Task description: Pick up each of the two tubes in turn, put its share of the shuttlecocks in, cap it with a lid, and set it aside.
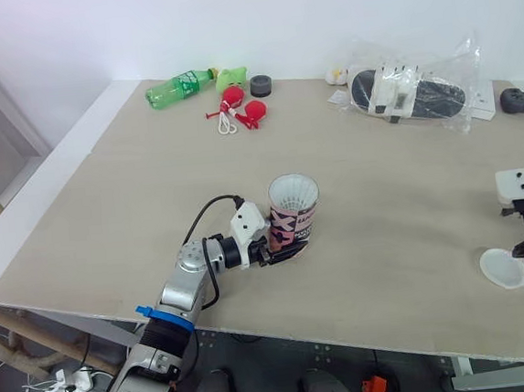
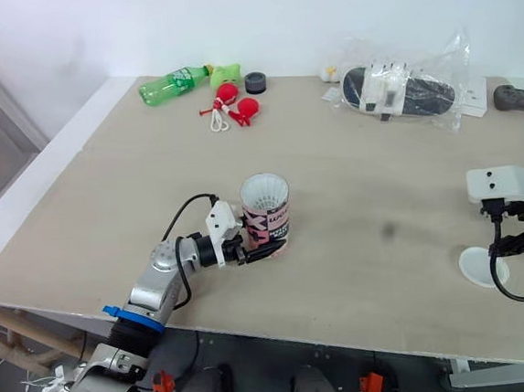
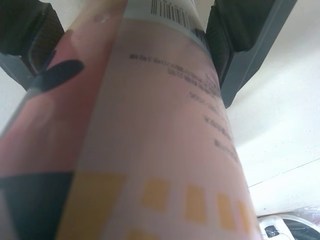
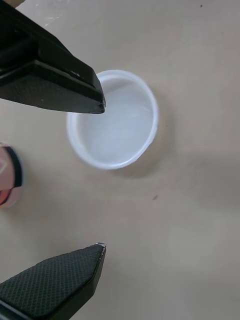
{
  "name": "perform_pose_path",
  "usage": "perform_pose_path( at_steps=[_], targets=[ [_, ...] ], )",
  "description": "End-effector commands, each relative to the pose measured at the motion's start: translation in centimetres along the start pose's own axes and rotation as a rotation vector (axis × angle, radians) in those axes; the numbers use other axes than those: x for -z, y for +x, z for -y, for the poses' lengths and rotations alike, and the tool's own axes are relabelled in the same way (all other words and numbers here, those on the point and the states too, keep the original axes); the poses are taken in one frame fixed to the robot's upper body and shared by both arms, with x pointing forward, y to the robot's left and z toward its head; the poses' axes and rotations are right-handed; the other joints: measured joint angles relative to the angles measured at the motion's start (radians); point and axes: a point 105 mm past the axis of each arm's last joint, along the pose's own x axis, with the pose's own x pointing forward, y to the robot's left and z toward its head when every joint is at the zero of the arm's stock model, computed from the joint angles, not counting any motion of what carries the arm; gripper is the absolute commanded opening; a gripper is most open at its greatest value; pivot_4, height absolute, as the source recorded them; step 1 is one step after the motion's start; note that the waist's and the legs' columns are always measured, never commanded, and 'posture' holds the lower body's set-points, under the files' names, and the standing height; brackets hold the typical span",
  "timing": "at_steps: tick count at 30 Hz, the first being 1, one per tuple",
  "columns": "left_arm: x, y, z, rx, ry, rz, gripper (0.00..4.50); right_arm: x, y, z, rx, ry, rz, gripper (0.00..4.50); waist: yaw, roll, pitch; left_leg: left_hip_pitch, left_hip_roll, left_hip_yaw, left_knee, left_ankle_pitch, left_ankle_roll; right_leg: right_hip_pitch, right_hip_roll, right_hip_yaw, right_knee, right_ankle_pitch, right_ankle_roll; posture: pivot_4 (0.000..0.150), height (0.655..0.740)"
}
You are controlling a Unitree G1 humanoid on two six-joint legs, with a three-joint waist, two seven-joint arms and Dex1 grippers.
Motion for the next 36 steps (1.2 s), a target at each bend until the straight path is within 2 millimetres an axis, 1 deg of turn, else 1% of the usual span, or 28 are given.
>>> perform_pose_path(
  at_steps=[1,5,8,11,16,18,29,32,34,36],
  targets=[
    [0.9,0.1,0.5,0.008,-0.01,-0.032,3.06,0.1,-0.2,-0.1,-0.034,0.021,0.008,4.43,0.0,0.0,0.0,0.0,0.0,0.0,0.0,0.0,0.0,0.0,0.0,0.0,0.0,0.0,0.0,0.15,0.74],
    [0.9,0.1,0.6,0.009,-0.013,-0.033,3.06,0.6,0.7,-0.3,-0.063,0.046,-0.006,4.43,0.0,0.0,0.0,0.0,0.0,0.0,0.0,0.0,0.0,0.0,0.0,0.0,0.0,0.0,0.0,0.15,0.74],
    [0.9,0.1,0.7,0.009,-0.013,-0.035,3.06,0.5,1.1,-0.4,-0.076,0.049,-0.004,4.43,0.0,0.0,0.0,0.001,0.0,0.0,0.0,0.0,0.0,0.001,0.0,0.0,0.0,0.0,0.0,0.15,0.74],
    [0.9,0.1,0.7,0.008,-0.014,-0.037,3.06,1.1,1.4,-0.6,-0.083,0.041,-0.048,4.43,0.0,0.0,0.0,0.001,0.0,0.0,0.0,0.0,0.0,0.001,0.0,0.0,0.0,0.0,0.0,0.15,0.74],
    [0.9,0.1,0.6,0.007,-0.016,-0.039,3.06,1.6,2.2,-0.7,-0.083,0.075,-0.071,4.43,0.0,0.0,0.0,0.001,0.0,0.0,0.0,0.0,0.0,0.001,0.0,0.0,0.0,0.0,0.0,0.15,0.74],
    [0.9,0.1,0.6,0.008,-0.016,-0.041,3.06,2.2,2.6,-0.7,-0.068,0.079,-0.111,4.43,0.0,0.0,0.0,0.001,0.0,0.0,0.0,0.0,0.0,0.002,0.0,0.0,0.0,0.0,0.0,0.15,0.74],
    [1.0,0.0,0.5,0.005,-0.017,-0.051,3.06,1.3,4.2,-1.4,-0.133,0.107,-0.055,4.43,0.0,0.0,0.0,0.004,0.0,-0.001,0.0,0.0,0.0,0.004,0.001,0.0,0.0,0.0,0.0,0.15,0.74],
    [1.0,-0.1,0.5,0.001,-0.018,-0.053,3.06,1.3,4.4,-1.5,-0.136,0.115,-0.051,3.65,0.0,0.0,0.0,0.004,0.0,-0.001,0.0,0.0,0.0,0.005,0.001,0.0,0.0,0.0,0.0,0.15,0.74],
    [1.0,-0.2,0.4,-0.002,-0.018,-0.055,3.06,1.3,4.4,-1.4,-0.135,0.116,-0.054,2.78,0.0,0.0,-0.001,0.005,0.0,-0.001,0.0,0.0,0.0,0.005,0.001,0.0,0.0,0.0,0.0,0.15,0.74],
    [1.1,-0.2,0.4,-0.004,-0.017,-0.057,3.06,1.3,4.4,-1.4,-0.134,0.116,-0.055,2.26,0.0,-0.001,-0.001,0.005,0.0,-0.001,0.0,0.0,0.0,0.005,0.001,-0.001,0.0,0.0,0.0,0.15,0.74]
  ],
)
